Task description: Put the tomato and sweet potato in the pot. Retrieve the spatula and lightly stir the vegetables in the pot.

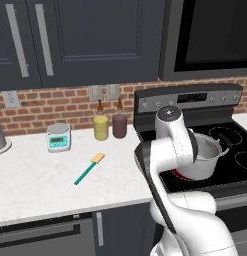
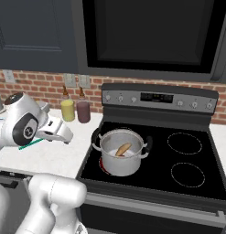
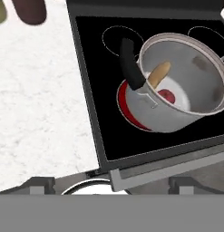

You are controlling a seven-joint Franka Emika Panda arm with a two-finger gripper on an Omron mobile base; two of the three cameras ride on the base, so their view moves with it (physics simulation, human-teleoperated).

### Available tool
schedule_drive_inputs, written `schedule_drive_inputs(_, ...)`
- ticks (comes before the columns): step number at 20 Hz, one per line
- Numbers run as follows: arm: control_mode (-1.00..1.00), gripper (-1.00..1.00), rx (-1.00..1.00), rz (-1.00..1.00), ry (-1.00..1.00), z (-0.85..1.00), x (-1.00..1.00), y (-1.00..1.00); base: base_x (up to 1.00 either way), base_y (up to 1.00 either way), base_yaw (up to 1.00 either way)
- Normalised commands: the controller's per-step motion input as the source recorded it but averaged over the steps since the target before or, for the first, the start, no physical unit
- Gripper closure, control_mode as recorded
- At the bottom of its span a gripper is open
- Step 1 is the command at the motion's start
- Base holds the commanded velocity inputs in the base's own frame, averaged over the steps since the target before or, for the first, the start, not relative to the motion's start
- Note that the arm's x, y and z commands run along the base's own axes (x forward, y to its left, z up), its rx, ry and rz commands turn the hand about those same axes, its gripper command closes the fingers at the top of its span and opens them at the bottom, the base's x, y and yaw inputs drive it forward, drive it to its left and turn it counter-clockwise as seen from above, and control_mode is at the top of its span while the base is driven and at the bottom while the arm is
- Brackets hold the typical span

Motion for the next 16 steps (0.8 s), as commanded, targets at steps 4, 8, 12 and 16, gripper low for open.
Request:
schedule_drive_inputs(4, -1.00, -1.00, -0.14, 0.38, 0.45, 0.19, -0.01, 1.00, 0.00, 0.00, 0.00)
schedule_drive_inputs(8, -1.00, -1.00, -0.14, 0.44, 0.47, 0.09, 0.00, 1.00, 0.00, 0.00, 0.00)
schedule_drive_inputs(12, -1.00, -1.00, -0.14, 0.46, 0.43, 0.00, 0.05, 0.99, 0.00, 0.00, 0.00)
schedule_drive_inputs(16, -1.00, -1.00, -0.15, 0.51, 0.31, -0.05, 0.08, 0.93, 0.00, 0.00, 0.00)
